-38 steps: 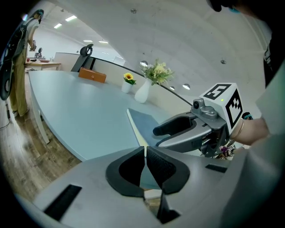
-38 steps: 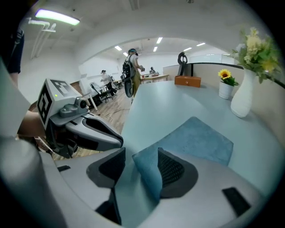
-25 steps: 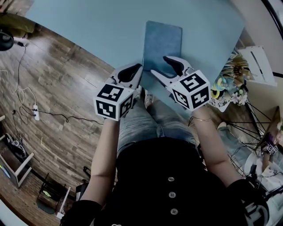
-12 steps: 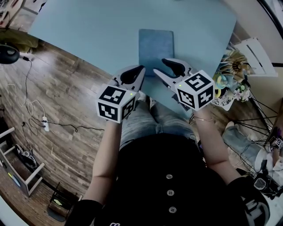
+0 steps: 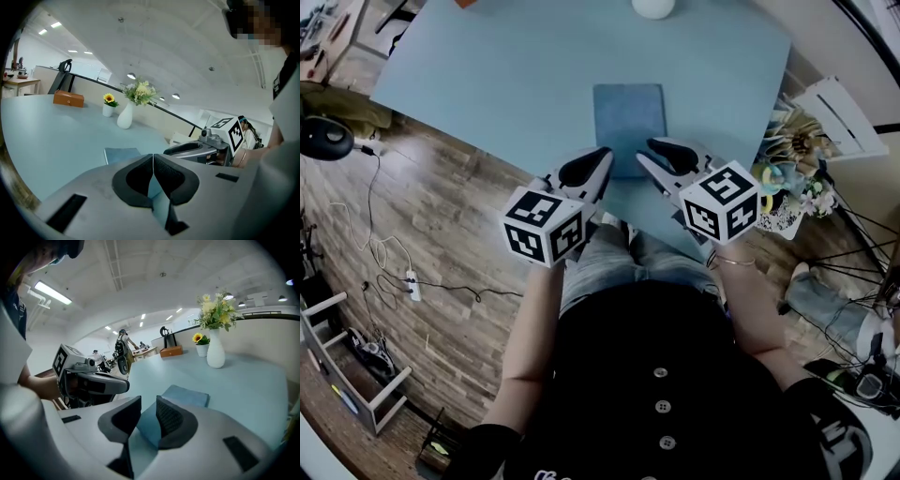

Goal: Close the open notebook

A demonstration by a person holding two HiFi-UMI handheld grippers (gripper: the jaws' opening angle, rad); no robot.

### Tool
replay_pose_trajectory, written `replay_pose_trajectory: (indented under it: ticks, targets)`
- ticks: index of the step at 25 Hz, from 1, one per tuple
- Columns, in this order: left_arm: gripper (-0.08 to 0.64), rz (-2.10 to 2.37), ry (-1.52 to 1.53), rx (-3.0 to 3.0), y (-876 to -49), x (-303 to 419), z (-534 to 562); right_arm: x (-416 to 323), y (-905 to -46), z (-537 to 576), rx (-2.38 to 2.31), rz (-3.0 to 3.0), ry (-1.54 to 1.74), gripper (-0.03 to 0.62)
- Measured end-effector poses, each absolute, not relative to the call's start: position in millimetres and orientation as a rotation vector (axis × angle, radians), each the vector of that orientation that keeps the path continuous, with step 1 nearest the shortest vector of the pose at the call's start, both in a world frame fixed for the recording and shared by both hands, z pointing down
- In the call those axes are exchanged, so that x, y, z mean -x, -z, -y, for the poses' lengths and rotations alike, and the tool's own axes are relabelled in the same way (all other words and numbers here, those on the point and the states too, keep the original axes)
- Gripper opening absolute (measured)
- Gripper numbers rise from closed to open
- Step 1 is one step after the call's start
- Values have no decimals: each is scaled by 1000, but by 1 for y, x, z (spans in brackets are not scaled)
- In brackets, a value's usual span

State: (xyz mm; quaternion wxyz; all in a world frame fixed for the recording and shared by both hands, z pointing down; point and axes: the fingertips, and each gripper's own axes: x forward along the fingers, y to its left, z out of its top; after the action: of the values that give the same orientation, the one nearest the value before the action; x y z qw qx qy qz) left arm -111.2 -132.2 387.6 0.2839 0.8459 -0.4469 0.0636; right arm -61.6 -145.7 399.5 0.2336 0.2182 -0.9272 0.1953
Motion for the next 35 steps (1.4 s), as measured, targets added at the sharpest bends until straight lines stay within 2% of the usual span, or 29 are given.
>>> replay_pose_trajectory:
  ticks: [2, 11, 16, 22, 35]
  targets:
    - [17, 1194, -190, -2281, -386, 112, 133, 60, -397, 146, -610, 2560, -544, 78]
    - [17, 1143, -262, -2348, -385, 102, 127, 49, -384, 144, -658, 2590, -524, 49]
    - [17, 1115, -242, -2365, -381, 97, 128, 45, -378, 144, -685, 2599, -495, 6]
    - [17, 1081, -333, -2441, -381, 83, 128, 38, -373, 143, -717, 2614, -506, 5]
    - [17, 1096, -328, -2457, -380, 63, 136, 24, -365, 136, -715, 2639, -470, 5]
